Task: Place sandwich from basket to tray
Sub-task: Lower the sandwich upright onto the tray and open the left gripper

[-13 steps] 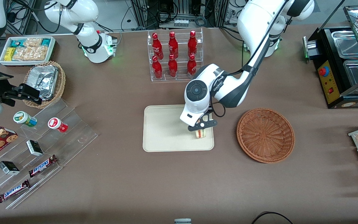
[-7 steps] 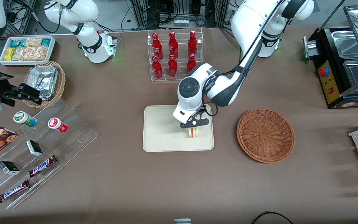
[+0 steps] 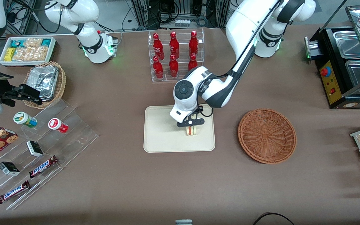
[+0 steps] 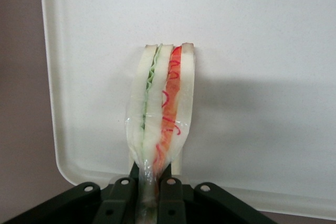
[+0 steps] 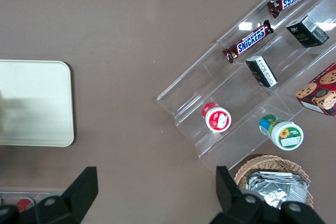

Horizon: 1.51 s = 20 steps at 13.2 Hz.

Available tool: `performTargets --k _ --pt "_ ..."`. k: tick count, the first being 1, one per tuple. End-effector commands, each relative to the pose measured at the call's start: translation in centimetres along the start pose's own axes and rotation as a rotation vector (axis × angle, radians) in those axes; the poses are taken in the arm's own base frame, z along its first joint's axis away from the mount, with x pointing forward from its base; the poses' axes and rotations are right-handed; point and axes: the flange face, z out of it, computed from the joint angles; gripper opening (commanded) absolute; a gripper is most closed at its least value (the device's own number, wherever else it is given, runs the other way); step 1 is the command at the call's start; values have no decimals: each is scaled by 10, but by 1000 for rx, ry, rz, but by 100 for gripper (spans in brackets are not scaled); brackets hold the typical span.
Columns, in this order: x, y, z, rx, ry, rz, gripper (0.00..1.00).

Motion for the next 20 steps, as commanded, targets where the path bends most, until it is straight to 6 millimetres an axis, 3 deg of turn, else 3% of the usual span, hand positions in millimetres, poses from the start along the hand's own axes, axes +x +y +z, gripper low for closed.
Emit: performTargets --k 1,8,9,10,11,16,20 --pt "-5 10 2 0 4 16 9" --pt "-2 14 0 -25 25 19 10" --pt "-1 14 0 -26 28 19 15" --pt "-1 13 0 -24 30 20 52" --pt "-1 13 1 -20 33 26 100" --pt "6 7 -18 -30 48 20 100" --pt "3 -18 -99 -32 71 17 100"
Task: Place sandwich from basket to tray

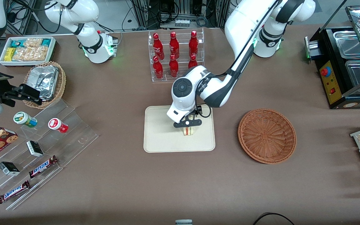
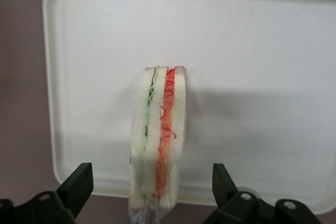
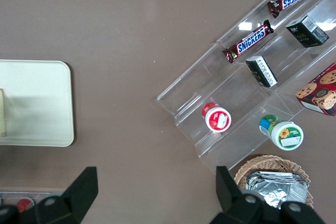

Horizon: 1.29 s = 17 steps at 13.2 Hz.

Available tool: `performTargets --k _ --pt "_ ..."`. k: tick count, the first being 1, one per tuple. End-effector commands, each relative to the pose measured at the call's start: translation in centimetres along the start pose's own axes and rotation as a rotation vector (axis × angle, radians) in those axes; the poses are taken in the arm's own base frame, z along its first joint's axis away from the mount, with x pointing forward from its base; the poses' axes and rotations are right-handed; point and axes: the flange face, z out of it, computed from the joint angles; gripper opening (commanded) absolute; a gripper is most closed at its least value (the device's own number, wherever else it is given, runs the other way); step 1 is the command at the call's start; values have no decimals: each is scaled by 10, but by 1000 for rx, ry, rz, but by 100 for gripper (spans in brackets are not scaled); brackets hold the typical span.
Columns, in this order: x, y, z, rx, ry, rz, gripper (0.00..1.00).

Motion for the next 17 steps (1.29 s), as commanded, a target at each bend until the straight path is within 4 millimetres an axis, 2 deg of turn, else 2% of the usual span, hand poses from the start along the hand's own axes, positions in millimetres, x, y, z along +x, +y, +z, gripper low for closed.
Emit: performTargets --k 1,4,6,8,10,13,14,17 --pt "9 -35 -76 5 18 -23 100" --pt "11 -73 -150 2 36 -68 100" --pt "19 -116 -194 7 34 -118 100" --pt "18 -147 -231 11 38 -155 100" --pt "19 -185 -257 29 26 -160 100" --pt "23 -236 -281 55 -15 -113 100" --pt "28 -258 -287 59 -27 -104 100" --pt "43 -339 -308 50 -62 -70 100"
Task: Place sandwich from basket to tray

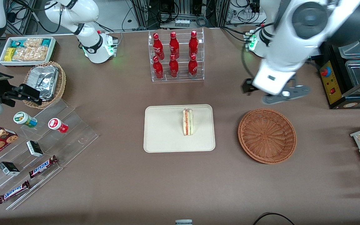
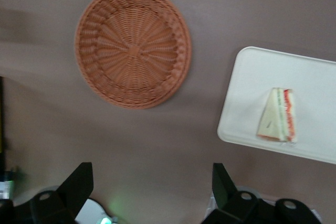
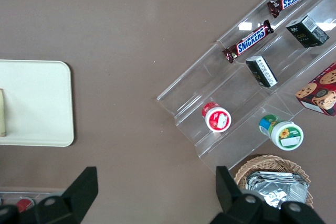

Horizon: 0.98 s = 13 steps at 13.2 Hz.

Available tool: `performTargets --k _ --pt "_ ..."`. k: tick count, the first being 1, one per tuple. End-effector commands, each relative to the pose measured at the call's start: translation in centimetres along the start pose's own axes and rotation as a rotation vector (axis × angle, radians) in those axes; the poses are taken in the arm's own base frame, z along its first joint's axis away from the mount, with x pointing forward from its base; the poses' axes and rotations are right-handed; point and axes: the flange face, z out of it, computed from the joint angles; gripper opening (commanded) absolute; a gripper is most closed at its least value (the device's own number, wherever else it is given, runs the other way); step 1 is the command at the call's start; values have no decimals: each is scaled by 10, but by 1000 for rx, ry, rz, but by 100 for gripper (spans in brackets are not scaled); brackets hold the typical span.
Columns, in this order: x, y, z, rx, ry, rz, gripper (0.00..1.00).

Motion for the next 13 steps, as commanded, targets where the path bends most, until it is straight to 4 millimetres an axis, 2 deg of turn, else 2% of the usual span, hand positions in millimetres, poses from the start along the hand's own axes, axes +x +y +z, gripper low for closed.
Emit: performTargets --k 1,3,6,9,11,13 --pt "9 -75 -14 -7 -33 68 100" --pt "11 -116 -22 -14 -52 124 100" --pt "15 -159 -29 -55 -52 198 100" --pt "15 -162 -27 -47 -60 214 100" --pt "18 -155 -21 -42 -63 224 100" --pt "17 -155 -23 -42 -61 224 100"
